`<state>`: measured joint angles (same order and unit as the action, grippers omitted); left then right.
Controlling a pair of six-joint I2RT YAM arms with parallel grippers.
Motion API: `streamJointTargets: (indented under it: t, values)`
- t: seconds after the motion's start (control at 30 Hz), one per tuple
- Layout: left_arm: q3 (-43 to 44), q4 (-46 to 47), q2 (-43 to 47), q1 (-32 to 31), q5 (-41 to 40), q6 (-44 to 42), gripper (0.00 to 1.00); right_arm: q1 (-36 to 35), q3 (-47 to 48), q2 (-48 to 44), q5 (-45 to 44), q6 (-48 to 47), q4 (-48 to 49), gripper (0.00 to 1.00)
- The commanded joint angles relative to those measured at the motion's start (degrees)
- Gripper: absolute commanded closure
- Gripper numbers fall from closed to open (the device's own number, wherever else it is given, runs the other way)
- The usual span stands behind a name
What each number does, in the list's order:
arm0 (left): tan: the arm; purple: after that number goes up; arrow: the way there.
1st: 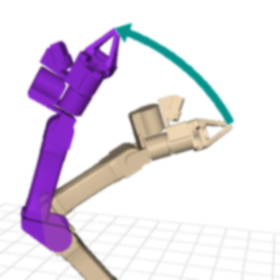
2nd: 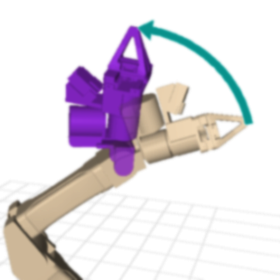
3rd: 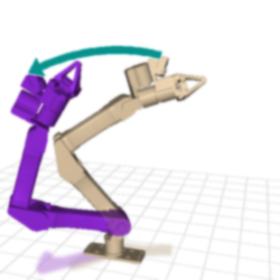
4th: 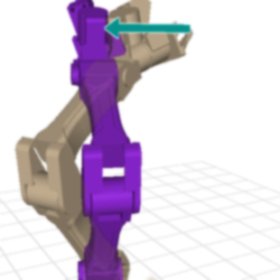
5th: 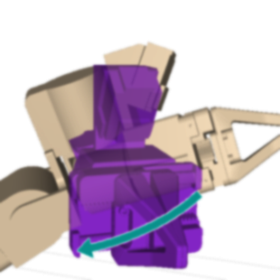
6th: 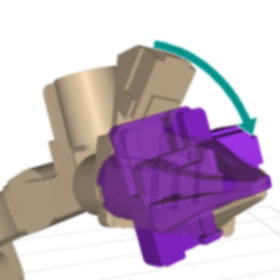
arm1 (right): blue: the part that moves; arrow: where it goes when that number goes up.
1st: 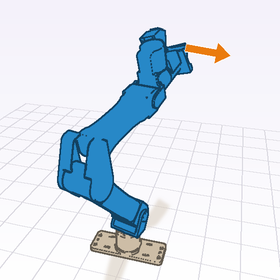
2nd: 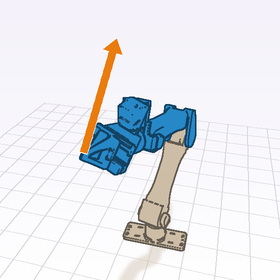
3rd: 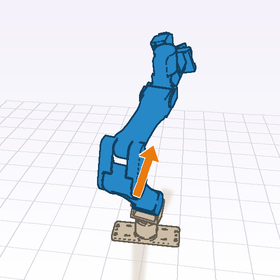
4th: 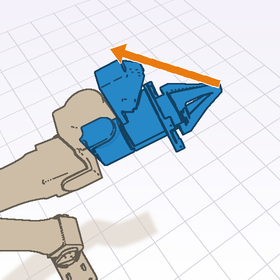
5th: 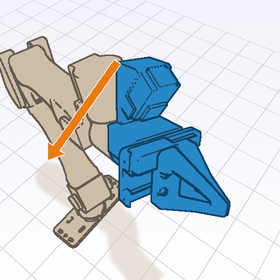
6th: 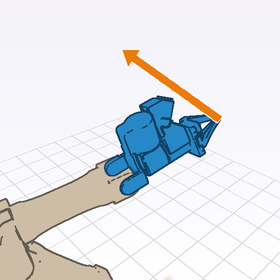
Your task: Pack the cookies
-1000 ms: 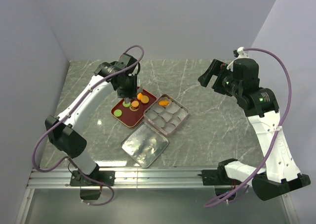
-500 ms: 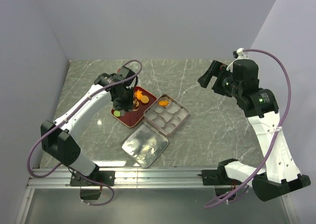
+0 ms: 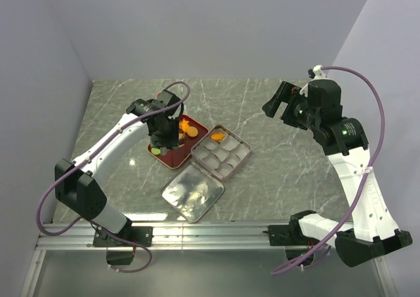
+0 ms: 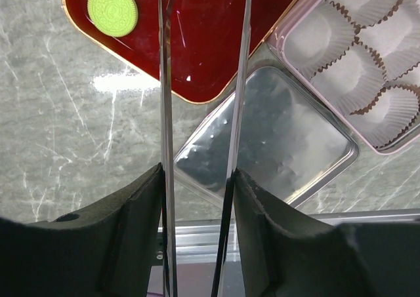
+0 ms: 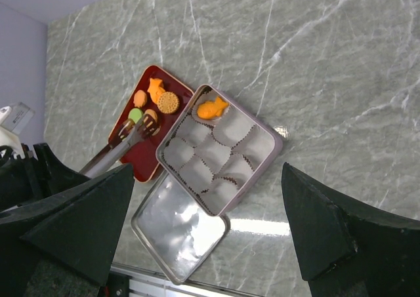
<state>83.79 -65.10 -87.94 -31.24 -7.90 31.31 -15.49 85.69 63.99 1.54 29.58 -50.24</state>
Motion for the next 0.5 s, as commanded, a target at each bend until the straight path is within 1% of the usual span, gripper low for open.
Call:
streamJointTargets:
  t: [0.0,0.47]
  values:
    - [0.4,1.6,0.5,-0.5,0.7,0.5,0.49,0.1,-0.3,-0.8,-0.3,0.1,2.2,0.00]
    - [1.9,1.3,-3.6,-1.0,-1.3,0.1,0.54,0.2,-0.1,-0.9,-0.7,0.0,2.2,0.00]
